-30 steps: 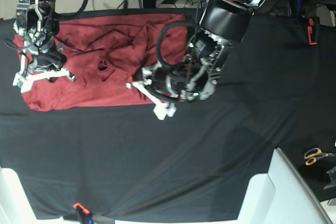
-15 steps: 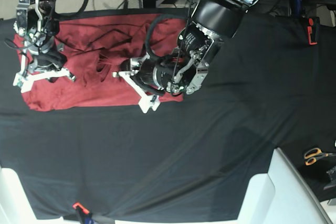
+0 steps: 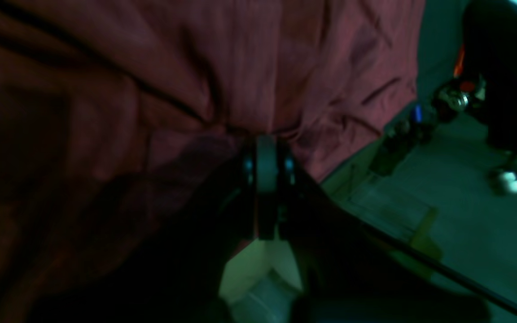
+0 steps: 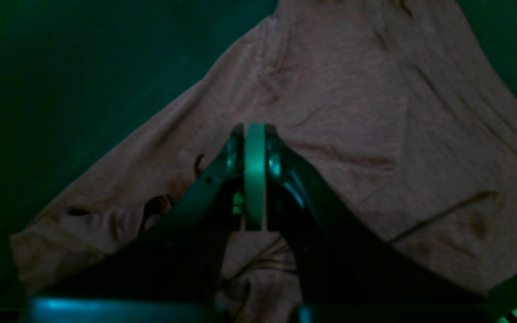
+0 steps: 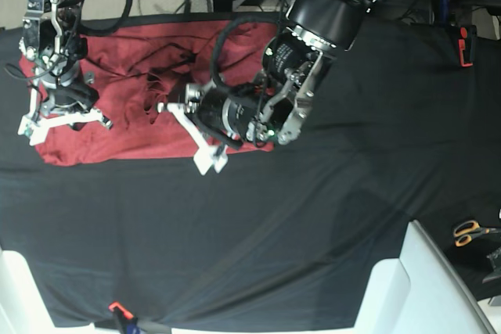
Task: Fold the T-shirt properly
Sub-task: 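Push the left gripper across the shirt toward the right gripper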
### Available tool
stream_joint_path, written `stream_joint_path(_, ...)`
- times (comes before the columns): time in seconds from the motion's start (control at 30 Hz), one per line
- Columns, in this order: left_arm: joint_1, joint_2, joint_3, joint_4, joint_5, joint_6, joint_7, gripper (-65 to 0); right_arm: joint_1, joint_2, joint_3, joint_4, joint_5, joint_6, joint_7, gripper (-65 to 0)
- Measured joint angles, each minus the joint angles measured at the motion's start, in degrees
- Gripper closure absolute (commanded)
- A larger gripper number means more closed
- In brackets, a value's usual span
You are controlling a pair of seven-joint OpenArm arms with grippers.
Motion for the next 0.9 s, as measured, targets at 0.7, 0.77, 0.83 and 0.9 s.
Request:
stream_joint_path(0.7, 0.7, -4.0, 0.9, 4.4, 0.2, 14.5, -0.2, 0.0, 0.6, -0.1, -0.3, 0.0, 0.0, -5.9, -0.2, -0.2)
stream_joint_path(0.77, 0.7, -4.6, 0.9, 4.4, 0.2, 15.5, 0.0, 0.0, 0.6, -0.2, -0.3, 0.0, 0.0, -5.9, -0.2, -0.2)
stream_joint_path(0.83, 0.7, -5.6, 0.9, 4.4, 0.3, 15.6, -0.2, 0.0, 0.6, -0.1, -0.3, 0.0, 0.0, -5.9, -0.2, -0.2)
stream_joint_path(0.9, 0.7, -5.9, 0.8, 4.4, 0.5, 15.6, -0.3, 0.0, 0.6, -0.1, -0.3, 0.0, 0.0, -5.9, -0.2, -0.2)
